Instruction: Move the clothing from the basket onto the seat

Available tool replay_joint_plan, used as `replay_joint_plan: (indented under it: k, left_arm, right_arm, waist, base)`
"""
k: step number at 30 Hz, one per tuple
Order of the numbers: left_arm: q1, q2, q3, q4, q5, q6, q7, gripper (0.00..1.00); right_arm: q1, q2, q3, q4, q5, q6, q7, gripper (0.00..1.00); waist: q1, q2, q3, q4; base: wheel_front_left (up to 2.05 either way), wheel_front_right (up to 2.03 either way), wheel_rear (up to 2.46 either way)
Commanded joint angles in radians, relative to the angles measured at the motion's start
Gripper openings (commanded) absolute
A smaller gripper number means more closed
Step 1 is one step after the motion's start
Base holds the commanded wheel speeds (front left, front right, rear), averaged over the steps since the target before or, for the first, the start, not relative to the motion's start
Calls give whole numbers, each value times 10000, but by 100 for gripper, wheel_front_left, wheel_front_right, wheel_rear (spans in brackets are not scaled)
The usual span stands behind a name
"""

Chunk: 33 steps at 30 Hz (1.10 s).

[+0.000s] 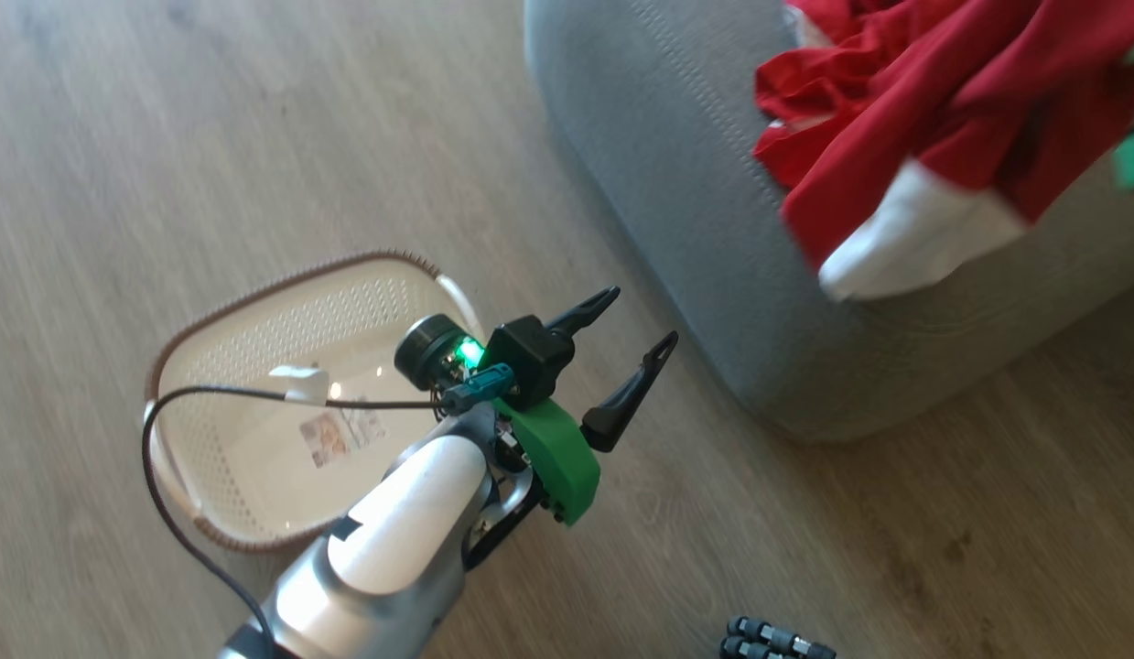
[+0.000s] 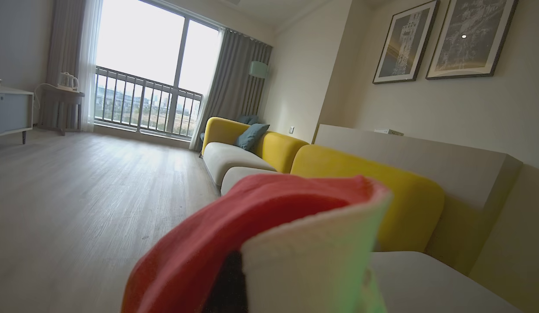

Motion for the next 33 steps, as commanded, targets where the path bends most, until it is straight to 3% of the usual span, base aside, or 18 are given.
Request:
replay_joint_plan:
  k: [1,12,20,25,33]
  left_arm:
    - [-438,111,146,-262,-14,-14,-126,100]
    - [-842,387,-484,-60,-135,-15,-126,100]
    - [-1181,684,-1054,56,-225,-15,-126,100]
    - [-1320,756,-1281,106,-233,-15,-126,100]
    - [-1600,803,-1369,31,-150,-15,-126,100]
  right_arm:
    - [-644,-382,-85,-225,-99,-2,-64,0]
    - [-3477,-1858,-1159,1752,-986,-2,110,0]
    - [-5495,-2928,-2815,3780,-2284,-2,767,0]
    - [-5961,-2903,-3566,4401,-2933,-2,857,0]
    - [-5664,-2238,-4638,5573,-3487,-2,732,0]
  waist:
    - [-1,0,358,260]
    - [-1,0,1267,975]
    - [-1,0,2200,1728]
    - [-1,0,2838,2149]
    - [-1,0,3698,2624]
  base:
    - [0,0,0]
    - [0,0,0]
    - [0,0,0]
    - [0,0,0]
    - [0,0,0]
